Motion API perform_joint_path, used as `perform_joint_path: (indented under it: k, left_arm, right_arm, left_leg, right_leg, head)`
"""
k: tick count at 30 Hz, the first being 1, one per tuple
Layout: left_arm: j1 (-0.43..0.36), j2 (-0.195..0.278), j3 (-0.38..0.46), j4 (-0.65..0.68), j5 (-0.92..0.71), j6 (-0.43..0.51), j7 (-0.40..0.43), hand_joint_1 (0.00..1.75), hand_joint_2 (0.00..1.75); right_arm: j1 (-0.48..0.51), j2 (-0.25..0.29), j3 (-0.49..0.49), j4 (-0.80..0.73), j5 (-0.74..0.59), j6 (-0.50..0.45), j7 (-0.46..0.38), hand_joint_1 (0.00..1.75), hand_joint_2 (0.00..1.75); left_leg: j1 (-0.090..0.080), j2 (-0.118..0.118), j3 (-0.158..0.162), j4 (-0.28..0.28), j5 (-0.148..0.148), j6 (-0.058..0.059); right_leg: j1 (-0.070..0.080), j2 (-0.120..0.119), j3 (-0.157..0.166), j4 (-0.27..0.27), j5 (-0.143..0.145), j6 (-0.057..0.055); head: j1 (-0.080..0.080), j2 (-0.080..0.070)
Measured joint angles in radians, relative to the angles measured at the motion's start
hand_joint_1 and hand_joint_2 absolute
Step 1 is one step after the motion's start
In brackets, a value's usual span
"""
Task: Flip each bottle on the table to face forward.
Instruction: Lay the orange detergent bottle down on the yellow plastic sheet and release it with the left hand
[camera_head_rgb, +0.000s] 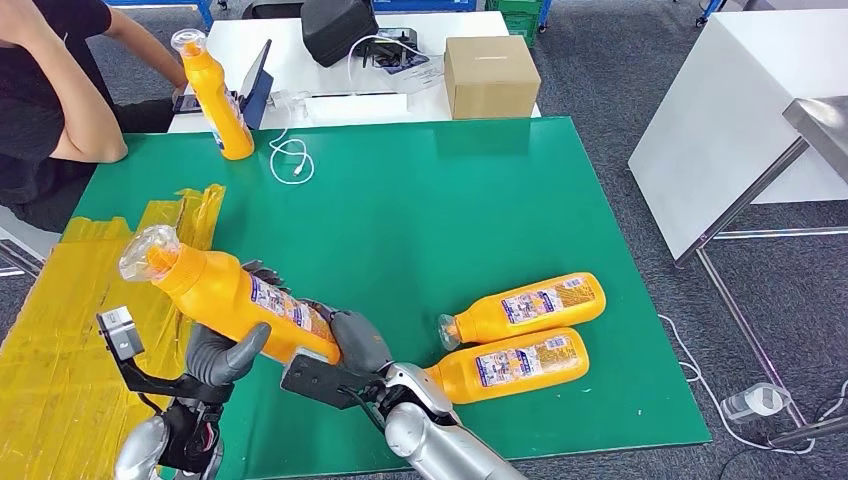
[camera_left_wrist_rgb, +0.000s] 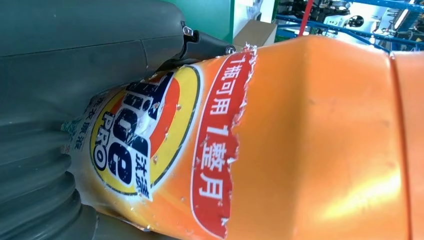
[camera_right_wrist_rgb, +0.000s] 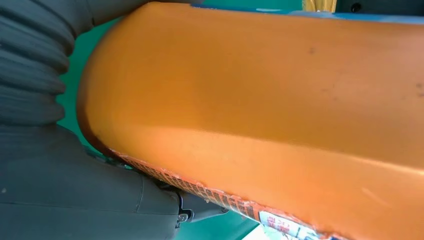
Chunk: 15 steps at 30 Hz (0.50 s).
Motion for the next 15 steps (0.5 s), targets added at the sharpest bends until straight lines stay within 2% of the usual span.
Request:
perform_joint_path:
  k: [6,7,10,11,15]
  left_arm:
    - [-0.001,0.002,0.001,0.000,-0.024,0.000,-0.023,1.75,1.75]
    - [-0.002,0.002,0.001,0.000,-0.033,0.001,-0.029,1.75,1.75]
    - [-0.006,0.002,0.001,-0.003,-0.092,0.018,-0.061,1.75,1.75]
    - [-0.010,0.003,0.002,-0.005,-0.136,0.037,-0.080,1.75,1.75]
    - [-0.039,0.012,0.022,-0.022,-0.440,0.184,-0.169,1.75,1.75]
  right_arm:
    - [-0.006,0.001,0.001,0.005,0.000,-0.002,0.000,1.75,1.75]
    - [-0.007,0.001,0.001,0.005,0.000,-0.003,0.000,1.67,1.75]
    - [-0.010,0.000,0.000,0.001,0.007,-0.021,0.001,0.36,1.75]
    - [-0.010,-0.003,-0.001,-0.006,0.014,-0.034,0.003,0.00,1.75]
    - [0.002,-0.034,-0.016,-0.101,0.056,-0.061,0.028,0.00,1.75]
  left_leg:
    - [0.000,0.000,0.000,0.000,0.000,0.000]
    - [0.000,0.000,0.000,0.000,0.000,0.000]
    - [0.000,0.000,0.000,0.000,0.000,0.000]
    - [0.000,0.000,0.000,0.000,0.000,0.000]
    - [0.000,0.000,0.000,0.000,0.000,0.000]
  right_leg:
    - [0.000,0.000,0.000,0.000,0.000,0.000]
    - [0.000,0.000,0.000,0.000,0.000,0.000]
    - [0.000,0.000,0.000,0.000,0.000,0.000]
    - [0.000,0.000,0.000,0.000,0.000,0.000]
    - [0.000,0.000,0.000,0.000,0.000,0.000]
  head:
    - [0.000,0.000]
    - [0.000,0.000]
    - [0.000,0.000]
    - [0.000,0.000]
    - [0.000,0.000]
